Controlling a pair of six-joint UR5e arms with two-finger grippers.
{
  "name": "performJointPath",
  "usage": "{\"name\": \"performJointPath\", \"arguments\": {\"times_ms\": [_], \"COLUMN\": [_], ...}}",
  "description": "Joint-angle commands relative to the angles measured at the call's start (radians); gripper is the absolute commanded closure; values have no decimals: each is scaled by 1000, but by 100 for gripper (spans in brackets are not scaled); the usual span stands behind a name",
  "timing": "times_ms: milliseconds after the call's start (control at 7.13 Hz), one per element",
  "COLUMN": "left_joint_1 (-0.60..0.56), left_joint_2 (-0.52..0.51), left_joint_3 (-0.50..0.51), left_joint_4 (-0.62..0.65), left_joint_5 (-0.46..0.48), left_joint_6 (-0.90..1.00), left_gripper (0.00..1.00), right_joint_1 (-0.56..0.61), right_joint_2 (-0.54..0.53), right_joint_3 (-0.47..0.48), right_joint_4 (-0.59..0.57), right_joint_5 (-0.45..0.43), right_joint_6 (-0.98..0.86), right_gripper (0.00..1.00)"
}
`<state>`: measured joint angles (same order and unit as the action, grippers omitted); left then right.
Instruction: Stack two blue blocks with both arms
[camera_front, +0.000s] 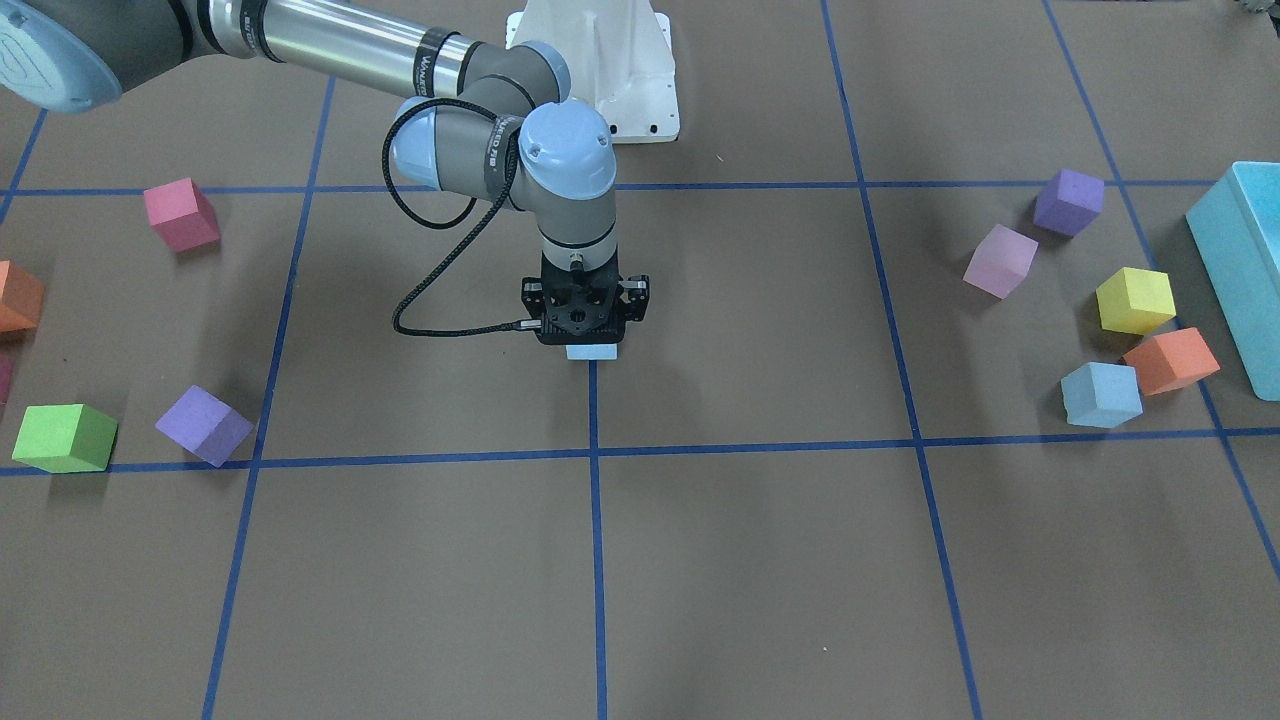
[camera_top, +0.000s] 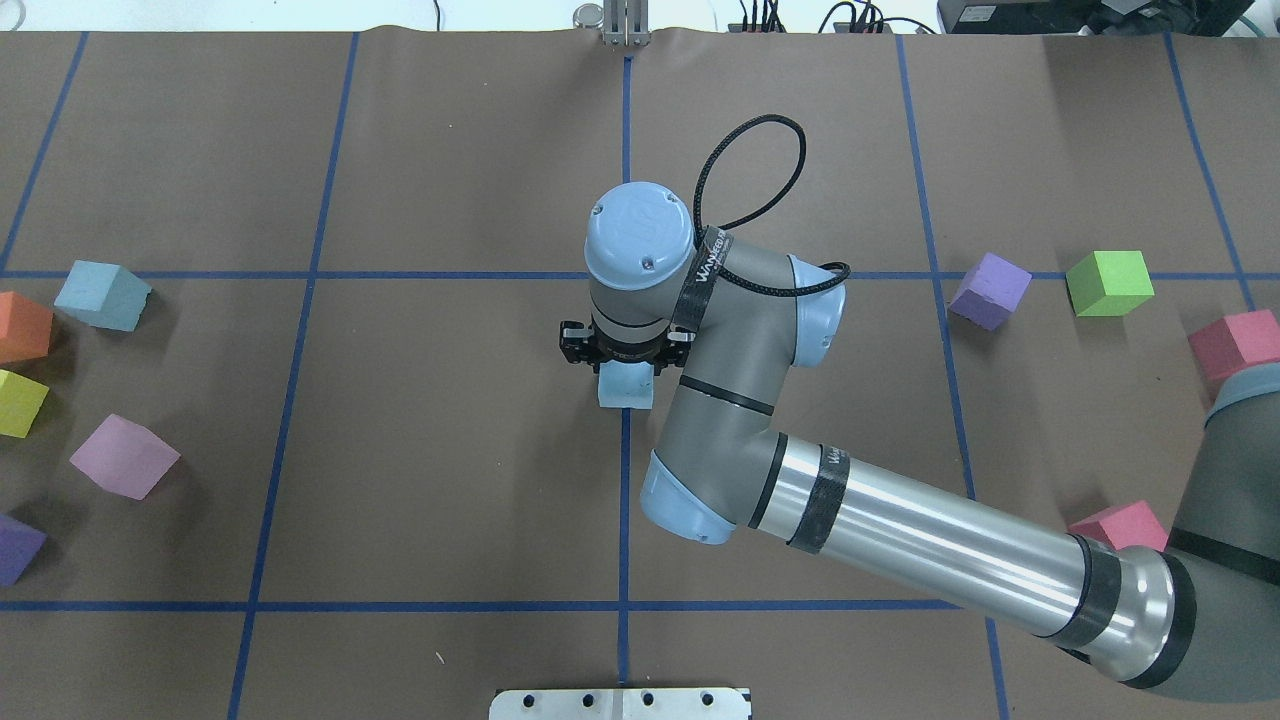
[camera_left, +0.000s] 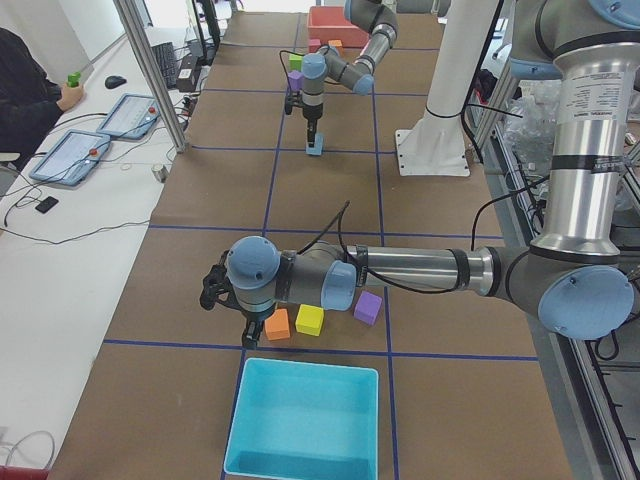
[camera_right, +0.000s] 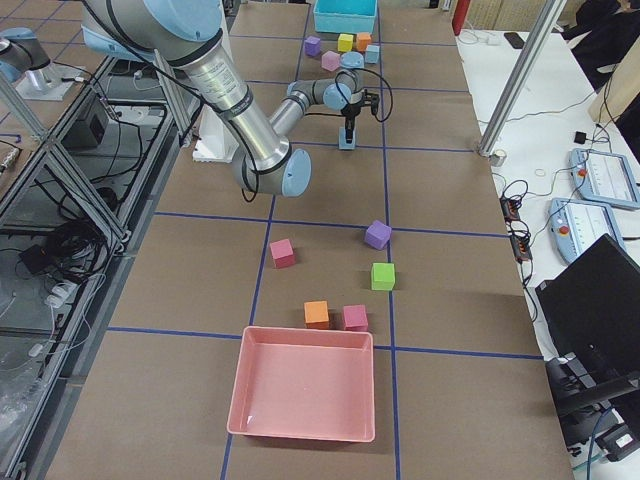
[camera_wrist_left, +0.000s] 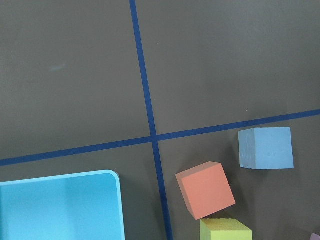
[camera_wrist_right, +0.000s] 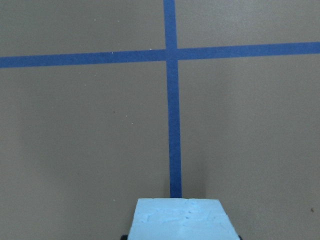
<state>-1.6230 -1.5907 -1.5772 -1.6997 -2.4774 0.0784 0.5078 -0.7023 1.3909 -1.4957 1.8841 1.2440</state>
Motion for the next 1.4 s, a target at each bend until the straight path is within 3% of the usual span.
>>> {"name": "performJointPath", "arguments": {"times_ms": [0,280,421,561,701,841,1262], "left_joint_1": [0,2,26,79,127,188,341], "left_joint_2": [0,-14,-55,-95,-132,-161,-218], "left_joint_3": [-1,-3,-9,-15,-14,-15,21], "left_joint_4": [0,2,-1,0,2,0,-72], "left_joint_5": [0,0,3,6,9,12,115], "left_joint_6": [0,-9,-120,-196,-245,-318,-437], "left_gripper": [2,2,2,2,2,2,2], "right_joint_1": [-5,15,93,226,405,548,838], "right_joint_2": [1,0,-2,-20,-87,-188,-510], "right_joint_3": [-1,16,32,42,71,132,272], "right_joint_4": [2,2,-1,-12,-38,-88,-161], "right_joint_5": [-20,-22,-2,101,271,352,369], "right_joint_6": [0,-12,-41,-154,-305,-500,-1017], "right_gripper": [0,0,0,0,0,0,0]}}
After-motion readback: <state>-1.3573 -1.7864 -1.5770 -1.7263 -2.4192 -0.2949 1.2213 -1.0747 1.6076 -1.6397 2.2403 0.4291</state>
